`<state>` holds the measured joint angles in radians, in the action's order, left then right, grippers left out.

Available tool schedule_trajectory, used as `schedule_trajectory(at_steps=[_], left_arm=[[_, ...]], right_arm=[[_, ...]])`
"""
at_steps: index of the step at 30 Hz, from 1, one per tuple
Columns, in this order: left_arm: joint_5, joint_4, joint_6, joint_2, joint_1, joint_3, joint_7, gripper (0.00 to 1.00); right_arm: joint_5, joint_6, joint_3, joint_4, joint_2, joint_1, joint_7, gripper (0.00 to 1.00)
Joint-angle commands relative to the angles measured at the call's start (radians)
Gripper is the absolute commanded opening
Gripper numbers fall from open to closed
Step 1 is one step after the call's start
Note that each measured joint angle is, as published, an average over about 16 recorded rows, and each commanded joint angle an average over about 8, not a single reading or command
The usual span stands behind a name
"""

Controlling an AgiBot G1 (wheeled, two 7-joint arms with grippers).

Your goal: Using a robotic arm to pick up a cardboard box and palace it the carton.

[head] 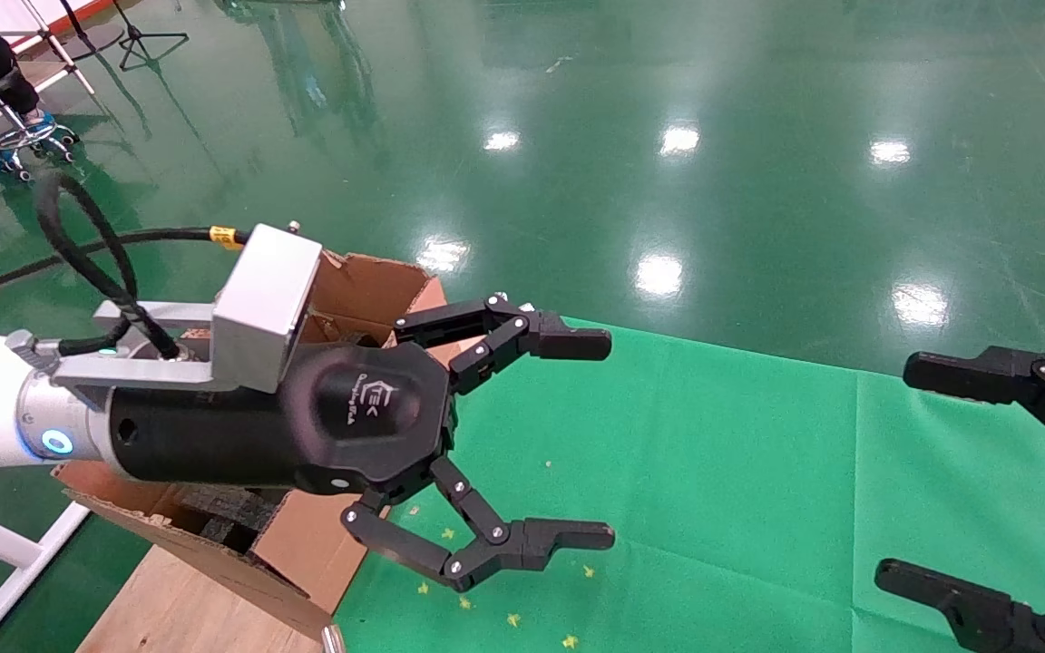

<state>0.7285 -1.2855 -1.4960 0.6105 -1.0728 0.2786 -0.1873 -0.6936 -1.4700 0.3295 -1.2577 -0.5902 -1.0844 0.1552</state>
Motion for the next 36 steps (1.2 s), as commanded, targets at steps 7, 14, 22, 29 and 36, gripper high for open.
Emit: schedule_trajectory(at_steps=[7,14,22,29,36], left_arm=[[0.002,0.002,0.001,0.001,-0.002,0.001,-0.001,1.0],[0.003,0.003,0.001,0.001,-0.002,0.001,-0.001,1.0],[0.004,0.004,0.001,0.001,-0.003,0.002,-0.001,1.0],[0.004,0.004,0.001,0.001,-0.003,0.002,-0.001,1.0],[0.004,0.005,0.001,0.001,-0.004,0.002,-0.001,1.0]], right_arm=[[0.0,0.0,0.0,0.0,0.0,0.0,0.0,1.0],[0.0,0.0,0.0,0.0,0.0,0.0,0.0,1.0],[0.0,0.0,0.0,0.0,0.0,0.0,0.0,1.0],[0.0,0.0,0.0,0.0,0.0,0.0,0.0,1.0],[0.0,0.0,0.0,0.0,0.0,0.0,0.0,1.0]])
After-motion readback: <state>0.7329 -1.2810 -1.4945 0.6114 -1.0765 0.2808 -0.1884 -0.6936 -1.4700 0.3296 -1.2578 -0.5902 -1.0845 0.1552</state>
